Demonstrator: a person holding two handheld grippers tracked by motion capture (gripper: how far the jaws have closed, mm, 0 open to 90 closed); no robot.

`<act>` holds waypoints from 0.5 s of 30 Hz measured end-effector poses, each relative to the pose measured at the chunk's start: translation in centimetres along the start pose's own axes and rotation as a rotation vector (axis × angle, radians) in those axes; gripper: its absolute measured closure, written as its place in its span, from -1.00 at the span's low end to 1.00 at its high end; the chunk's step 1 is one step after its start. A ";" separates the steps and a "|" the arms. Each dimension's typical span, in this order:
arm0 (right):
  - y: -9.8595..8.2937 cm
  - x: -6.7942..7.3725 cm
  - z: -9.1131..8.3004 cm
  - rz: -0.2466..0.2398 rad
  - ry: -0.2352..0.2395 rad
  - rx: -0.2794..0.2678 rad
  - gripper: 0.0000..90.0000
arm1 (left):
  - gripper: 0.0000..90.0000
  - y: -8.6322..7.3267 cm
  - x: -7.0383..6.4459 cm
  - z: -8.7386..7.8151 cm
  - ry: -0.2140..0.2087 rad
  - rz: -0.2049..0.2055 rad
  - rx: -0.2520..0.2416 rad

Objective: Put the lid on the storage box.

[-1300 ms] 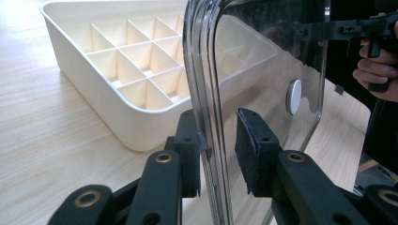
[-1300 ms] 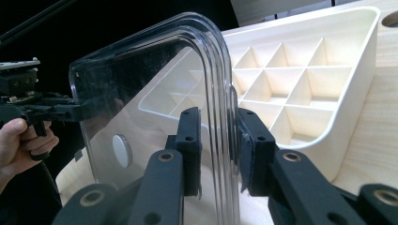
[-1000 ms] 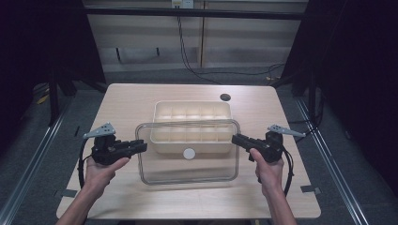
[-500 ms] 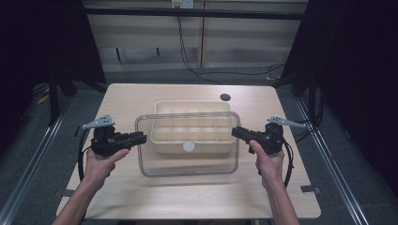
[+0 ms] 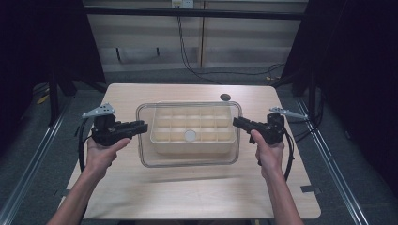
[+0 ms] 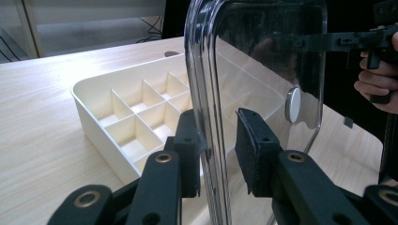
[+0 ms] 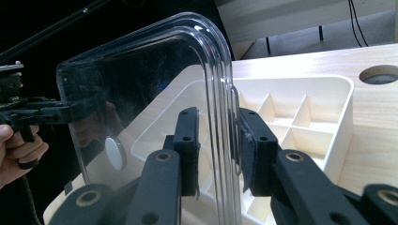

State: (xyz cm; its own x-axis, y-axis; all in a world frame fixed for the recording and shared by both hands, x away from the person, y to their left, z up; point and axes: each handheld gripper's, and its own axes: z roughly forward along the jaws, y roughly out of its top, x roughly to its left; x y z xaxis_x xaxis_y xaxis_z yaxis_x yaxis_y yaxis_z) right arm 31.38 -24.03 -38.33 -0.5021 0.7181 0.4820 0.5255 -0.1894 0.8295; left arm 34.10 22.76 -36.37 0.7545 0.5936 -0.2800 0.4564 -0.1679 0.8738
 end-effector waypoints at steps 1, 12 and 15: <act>0.2 0.0 0.1 -0.001 0.002 0.000 0.59 | 0.58 0.1 0.1 0.0 0.002 -0.004 -0.004; 1.7 0.0 1.0 -0.017 -0.004 -0.003 0.60 | 0.56 1.5 1.1 0.5 0.029 0.006 0.000; 2.2 -0.1 1.1 -0.019 -0.007 -0.010 0.61 | 0.56 1.9 1.3 0.7 0.032 0.006 -0.005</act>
State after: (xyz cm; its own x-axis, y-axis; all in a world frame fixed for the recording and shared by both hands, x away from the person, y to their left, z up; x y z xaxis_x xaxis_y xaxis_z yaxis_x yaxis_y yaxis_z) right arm 33.29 -23.77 -36.85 -0.5069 0.7266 0.4638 0.5091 -0.1819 0.8413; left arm 36.27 22.68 -35.34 0.7420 0.6172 -0.2617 0.4491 -0.1677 0.8776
